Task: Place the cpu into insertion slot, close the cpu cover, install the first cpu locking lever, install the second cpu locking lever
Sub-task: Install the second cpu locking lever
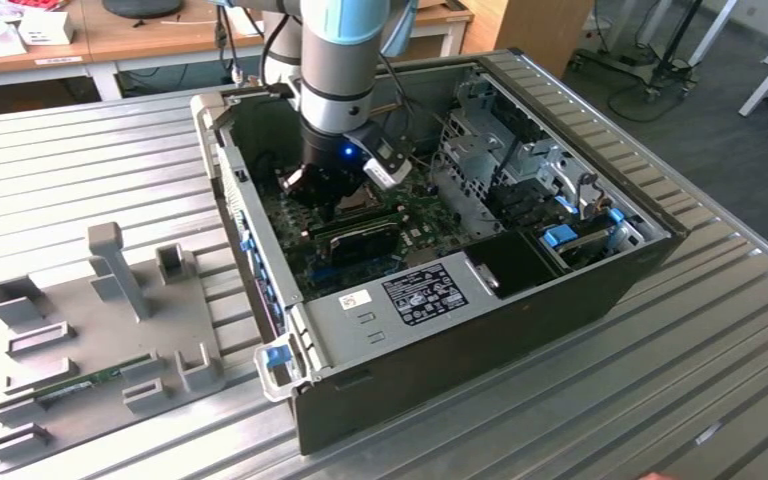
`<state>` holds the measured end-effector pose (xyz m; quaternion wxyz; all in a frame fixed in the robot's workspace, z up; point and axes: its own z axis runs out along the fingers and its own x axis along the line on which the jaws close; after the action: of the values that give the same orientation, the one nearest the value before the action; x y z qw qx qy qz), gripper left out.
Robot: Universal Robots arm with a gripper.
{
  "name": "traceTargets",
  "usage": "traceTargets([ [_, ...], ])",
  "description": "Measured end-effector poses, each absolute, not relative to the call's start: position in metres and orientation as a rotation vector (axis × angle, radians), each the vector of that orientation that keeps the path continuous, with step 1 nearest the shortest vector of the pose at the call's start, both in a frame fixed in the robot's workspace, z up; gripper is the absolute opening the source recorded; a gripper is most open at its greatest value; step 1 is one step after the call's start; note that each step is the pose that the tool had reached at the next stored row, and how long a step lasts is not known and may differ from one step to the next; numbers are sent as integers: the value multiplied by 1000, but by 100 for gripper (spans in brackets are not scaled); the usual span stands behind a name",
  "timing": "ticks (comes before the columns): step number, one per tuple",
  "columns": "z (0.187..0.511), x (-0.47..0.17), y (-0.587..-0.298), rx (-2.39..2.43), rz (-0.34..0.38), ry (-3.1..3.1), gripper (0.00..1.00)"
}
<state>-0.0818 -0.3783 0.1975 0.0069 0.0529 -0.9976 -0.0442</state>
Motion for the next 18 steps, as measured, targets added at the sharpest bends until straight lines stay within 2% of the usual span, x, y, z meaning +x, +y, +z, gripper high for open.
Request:
traceTargets([
  [18,195,-84,-378,166,-138,-3120,11],
])
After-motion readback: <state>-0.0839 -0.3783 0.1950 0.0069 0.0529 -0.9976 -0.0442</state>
